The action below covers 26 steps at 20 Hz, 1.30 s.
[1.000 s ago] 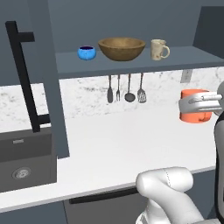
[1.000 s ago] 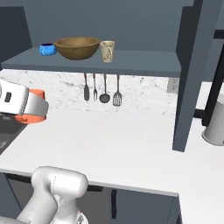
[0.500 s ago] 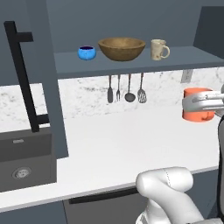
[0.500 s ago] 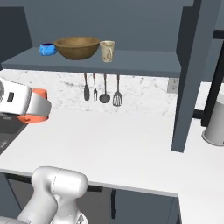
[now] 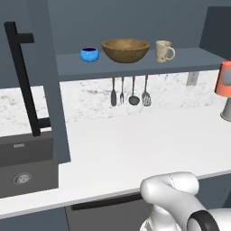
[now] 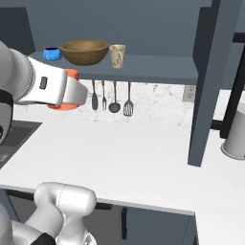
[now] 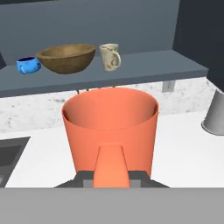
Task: Gather all objects into one cabinet and sort the glasses and bowls to opposite sides.
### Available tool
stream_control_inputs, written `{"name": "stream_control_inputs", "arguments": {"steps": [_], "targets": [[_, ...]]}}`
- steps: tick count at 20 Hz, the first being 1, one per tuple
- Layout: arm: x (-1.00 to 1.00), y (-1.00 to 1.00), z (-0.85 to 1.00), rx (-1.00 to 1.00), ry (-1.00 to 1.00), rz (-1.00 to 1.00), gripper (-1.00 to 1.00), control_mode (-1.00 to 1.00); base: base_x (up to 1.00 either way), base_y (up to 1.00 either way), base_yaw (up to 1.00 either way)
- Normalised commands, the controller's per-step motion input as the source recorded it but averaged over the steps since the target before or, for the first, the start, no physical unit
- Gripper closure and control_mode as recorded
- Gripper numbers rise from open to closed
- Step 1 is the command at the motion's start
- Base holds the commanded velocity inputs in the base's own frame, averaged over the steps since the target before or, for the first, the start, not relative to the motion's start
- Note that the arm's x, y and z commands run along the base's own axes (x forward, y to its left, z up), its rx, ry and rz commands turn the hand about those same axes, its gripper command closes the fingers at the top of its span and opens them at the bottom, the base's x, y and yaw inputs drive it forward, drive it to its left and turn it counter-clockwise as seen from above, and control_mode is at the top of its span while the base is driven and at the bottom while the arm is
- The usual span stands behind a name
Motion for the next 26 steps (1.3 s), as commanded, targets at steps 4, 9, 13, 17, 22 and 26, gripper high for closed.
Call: {"name": "stream_control_inputs", "arguments": {"steps": [4,9,13,17,22,26], "targets": [[0.59,-0.58,0.08,0.00,-0.05,-0.02,1.00,-1.00,0.00,0.00,0.00],[0.88,-0.30,-0.21,0.00,-0.01,0.00,1.00,-1.00,0.00,0.00,0.00],[0.78,-0.36,-0.10,0.00,0.00,-0.01,1.00,-1.00,0.00,0.00,0.00],[0.72,-0.46,0.00,0.00,0.00,-0.04,1.00,-1.00,0.00,0.00,0.00],[0.55,-0.25,0.00,0.00,0.00,-0.02,1.00,-1.00,0.00,0.00,0.00],[0.64,-0.14,0.00,0.00,0.00,-0.01,1.00,-1.00,0.00,0.00,0.00]]}}
